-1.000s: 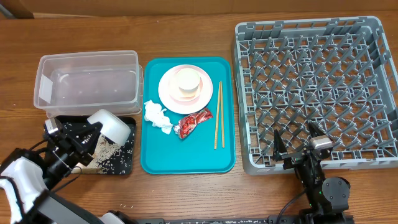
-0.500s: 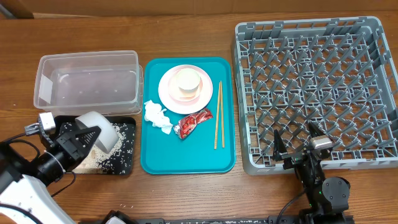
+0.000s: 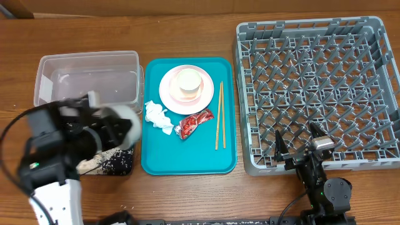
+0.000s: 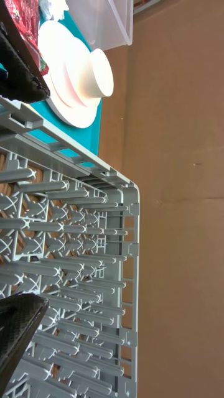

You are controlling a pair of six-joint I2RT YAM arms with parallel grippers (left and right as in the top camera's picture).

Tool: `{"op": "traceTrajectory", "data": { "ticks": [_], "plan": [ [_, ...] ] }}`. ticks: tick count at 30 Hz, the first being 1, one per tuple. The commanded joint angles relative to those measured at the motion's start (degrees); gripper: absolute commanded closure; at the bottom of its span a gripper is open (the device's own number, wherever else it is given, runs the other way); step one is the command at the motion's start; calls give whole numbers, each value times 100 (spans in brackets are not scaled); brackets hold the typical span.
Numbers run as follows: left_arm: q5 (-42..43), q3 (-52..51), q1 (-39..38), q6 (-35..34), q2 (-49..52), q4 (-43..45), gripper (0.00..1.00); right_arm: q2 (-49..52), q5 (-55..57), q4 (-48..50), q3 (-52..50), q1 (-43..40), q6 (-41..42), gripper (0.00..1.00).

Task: Sort waste into correct bins and load items into the dishwasher
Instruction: 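Return the emptied bowl to the teal tray and release it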

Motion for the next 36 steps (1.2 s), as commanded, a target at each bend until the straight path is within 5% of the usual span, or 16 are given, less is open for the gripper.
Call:
{"op": "traceTrajectory", "data": {
  "ticks": [1,5,12,21,36],
  "plan": [
    [-1464,155,-1368,-1178,2,133,96,-68,11,28,-61,26,11,0],
    [-3016,120,-3348,-2124,446,131,96,-68,11,28,-61,26,11,0],
    [-3998,68,-5302,-2594,2020,186,96,-68,11,28,-61,26,11,0],
    [-4061,68,-5554,-2549,3375,142,96,-68,11,28,-61,26,11,0],
    [-4485,68,-5554,-2505,3458,238,94,-68,11,28,-61,26,11,0]
  ]
}}
